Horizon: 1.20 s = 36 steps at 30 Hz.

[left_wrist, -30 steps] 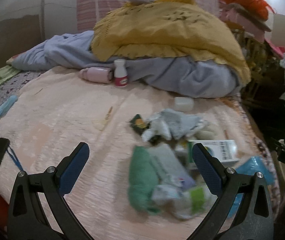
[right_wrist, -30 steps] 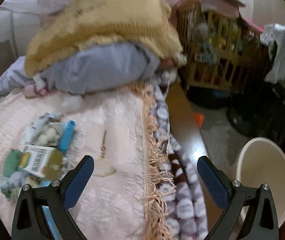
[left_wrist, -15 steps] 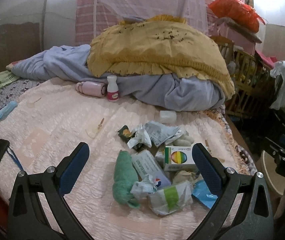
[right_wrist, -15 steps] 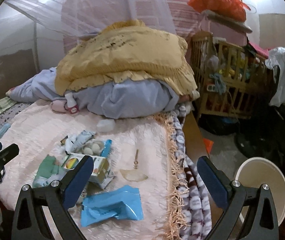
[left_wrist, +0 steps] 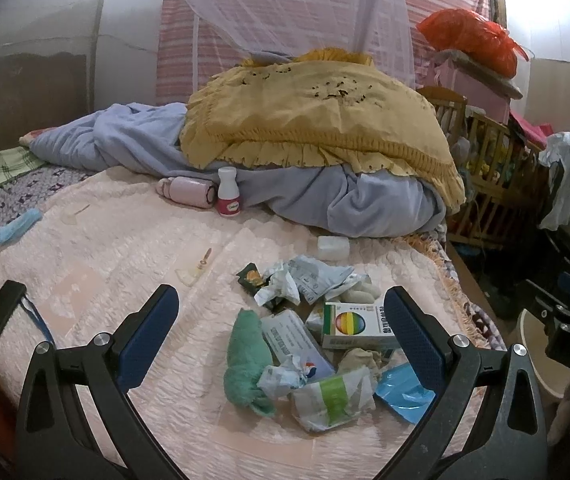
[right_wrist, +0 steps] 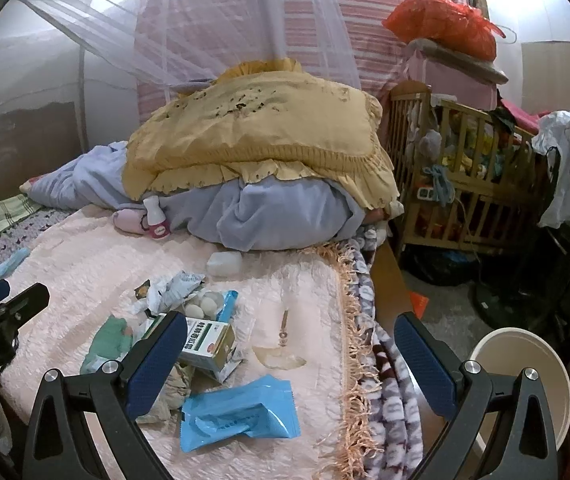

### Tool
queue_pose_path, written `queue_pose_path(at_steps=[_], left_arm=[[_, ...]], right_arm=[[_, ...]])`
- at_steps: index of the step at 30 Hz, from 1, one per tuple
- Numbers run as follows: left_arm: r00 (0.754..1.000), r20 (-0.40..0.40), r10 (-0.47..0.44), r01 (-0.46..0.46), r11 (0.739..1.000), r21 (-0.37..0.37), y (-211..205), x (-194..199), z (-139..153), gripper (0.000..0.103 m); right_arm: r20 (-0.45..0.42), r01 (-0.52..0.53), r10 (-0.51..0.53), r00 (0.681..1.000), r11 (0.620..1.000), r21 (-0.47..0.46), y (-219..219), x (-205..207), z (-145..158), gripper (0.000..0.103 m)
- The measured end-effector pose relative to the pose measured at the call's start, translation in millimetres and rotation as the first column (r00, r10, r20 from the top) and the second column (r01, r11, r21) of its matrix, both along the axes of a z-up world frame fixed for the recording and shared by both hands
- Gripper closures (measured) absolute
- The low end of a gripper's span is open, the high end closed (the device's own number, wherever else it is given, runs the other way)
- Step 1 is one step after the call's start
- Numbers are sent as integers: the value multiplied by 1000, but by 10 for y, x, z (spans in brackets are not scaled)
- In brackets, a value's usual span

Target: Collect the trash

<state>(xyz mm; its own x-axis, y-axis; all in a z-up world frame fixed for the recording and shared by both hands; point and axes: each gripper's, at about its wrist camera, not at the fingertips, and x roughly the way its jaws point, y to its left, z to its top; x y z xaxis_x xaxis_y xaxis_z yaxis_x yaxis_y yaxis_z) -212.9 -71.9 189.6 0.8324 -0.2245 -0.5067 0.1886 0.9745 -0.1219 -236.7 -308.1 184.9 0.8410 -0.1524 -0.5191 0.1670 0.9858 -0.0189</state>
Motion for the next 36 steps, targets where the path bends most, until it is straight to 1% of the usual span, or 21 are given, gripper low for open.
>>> queue_pose_path(at_steps=[10,15,21,25,28,33,36], left_arm=[[1000,10,1,-1,1000,-8,12,-44,42,1],[1000,17,0,0,1000,-5,13,-75,69,1],[1000,18,12,-12,1000,-6,32,-70,71,1],[1000,11,29,-29,999,-14,58,-81,59,1],[999,13,30,-30,1000,-5,57,-92,66,1],[999,11,42,-42,999,-8,86,-118,68,1],[999,4,46,-46,999,5,90,-110,46,1]], right_arm=[[19,-5,6,1000,1000,-13,41,-56,47,1],[29,-7,7,1000,1000,0,37,-103,74,1],[26,-16,15,1000,1000,10,30,-126,90,1],[18,-20,20,1000,1000,-4,41,-147,84,1],[19,-26,26,999,1000,5,43,-173,94,1],[16,-40,41,999,999,-19,105,-199,115,1],[14,-50,51,999,999,-6,117,-199,112,1]])
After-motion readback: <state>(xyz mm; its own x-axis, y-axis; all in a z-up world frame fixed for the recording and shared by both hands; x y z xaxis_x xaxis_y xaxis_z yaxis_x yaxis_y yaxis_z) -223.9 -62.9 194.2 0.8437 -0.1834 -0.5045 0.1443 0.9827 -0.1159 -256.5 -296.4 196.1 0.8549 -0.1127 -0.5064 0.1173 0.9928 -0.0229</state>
